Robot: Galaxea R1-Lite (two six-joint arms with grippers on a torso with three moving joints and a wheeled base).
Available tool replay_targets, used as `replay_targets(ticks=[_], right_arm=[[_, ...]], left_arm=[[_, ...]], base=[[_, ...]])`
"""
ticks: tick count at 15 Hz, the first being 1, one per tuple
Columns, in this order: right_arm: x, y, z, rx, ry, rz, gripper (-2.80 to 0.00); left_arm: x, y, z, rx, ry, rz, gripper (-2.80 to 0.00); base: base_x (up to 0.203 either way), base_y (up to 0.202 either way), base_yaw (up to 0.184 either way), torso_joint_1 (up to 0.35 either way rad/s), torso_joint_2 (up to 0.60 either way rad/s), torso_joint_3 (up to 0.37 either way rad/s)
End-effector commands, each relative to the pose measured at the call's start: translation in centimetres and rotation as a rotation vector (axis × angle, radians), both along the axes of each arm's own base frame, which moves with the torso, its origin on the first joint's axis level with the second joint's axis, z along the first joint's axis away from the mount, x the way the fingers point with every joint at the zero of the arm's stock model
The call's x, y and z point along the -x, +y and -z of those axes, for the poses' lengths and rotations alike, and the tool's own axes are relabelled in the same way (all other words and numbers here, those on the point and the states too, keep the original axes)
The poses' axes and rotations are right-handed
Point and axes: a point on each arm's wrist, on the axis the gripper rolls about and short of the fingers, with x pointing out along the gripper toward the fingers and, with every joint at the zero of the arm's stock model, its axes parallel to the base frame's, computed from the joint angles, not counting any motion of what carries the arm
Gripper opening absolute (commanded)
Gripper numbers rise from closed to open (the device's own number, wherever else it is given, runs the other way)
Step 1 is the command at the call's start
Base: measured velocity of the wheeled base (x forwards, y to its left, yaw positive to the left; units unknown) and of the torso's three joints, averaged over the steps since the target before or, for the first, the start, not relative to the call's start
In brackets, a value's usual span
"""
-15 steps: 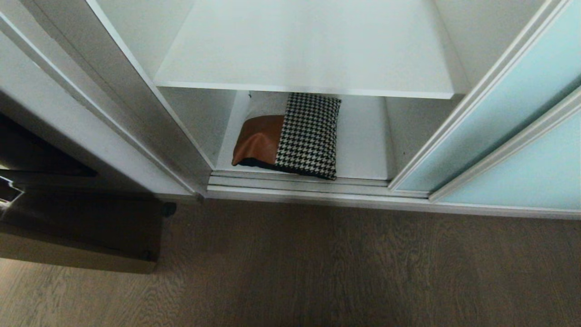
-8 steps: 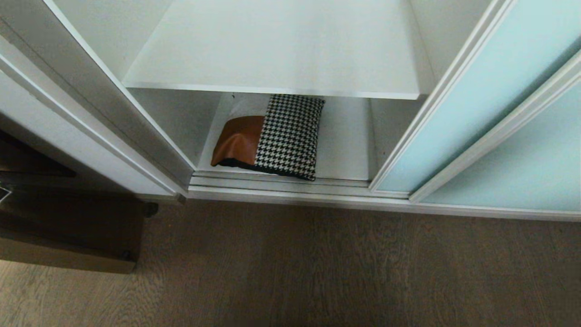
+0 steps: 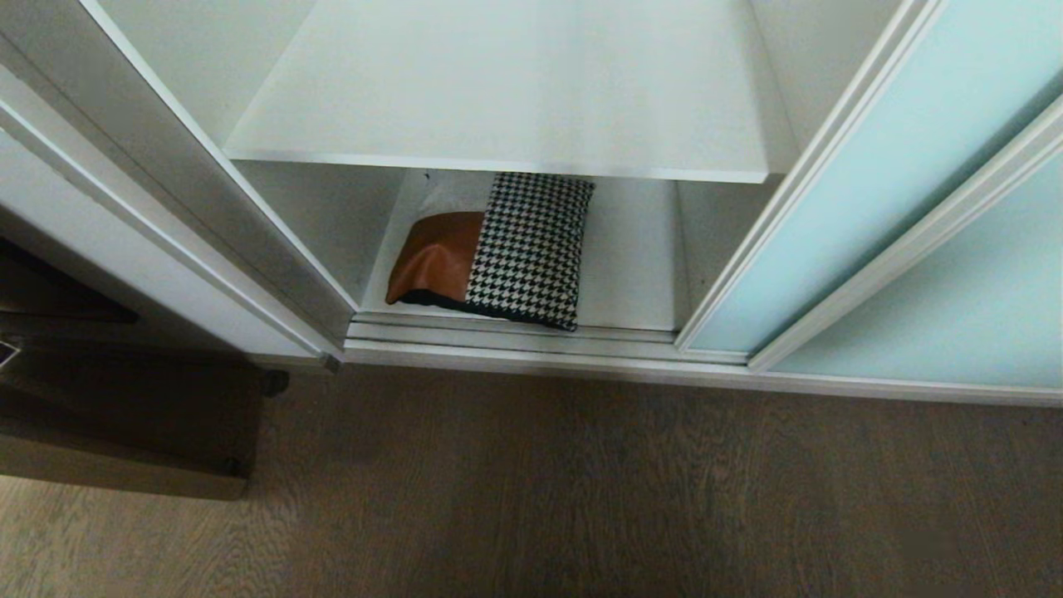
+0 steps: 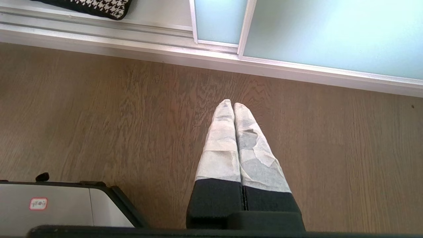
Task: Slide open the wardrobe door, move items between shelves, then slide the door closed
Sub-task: Close the door
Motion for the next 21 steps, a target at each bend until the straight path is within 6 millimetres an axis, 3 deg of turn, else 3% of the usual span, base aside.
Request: replay_targets(ticks=[1,21], right_arm=[[-0.02,0.00,0.04,0.001,0.003,0.001,-2.80],[-0.01,-0.01,-0.05,-0.030,-0.008,0.005,-2.80]], left_arm=[[-0.02,0.00,0.04,0.000,0.003,0.000,-2.80],[-0.02,0.00,0.04,0.000,0.003,0.000,-2.80]], base=[[0.000,0.000,0.000,0.000,0.00,0.000],[0.000,0.000,0.000,0.000,0.00,0.000]])
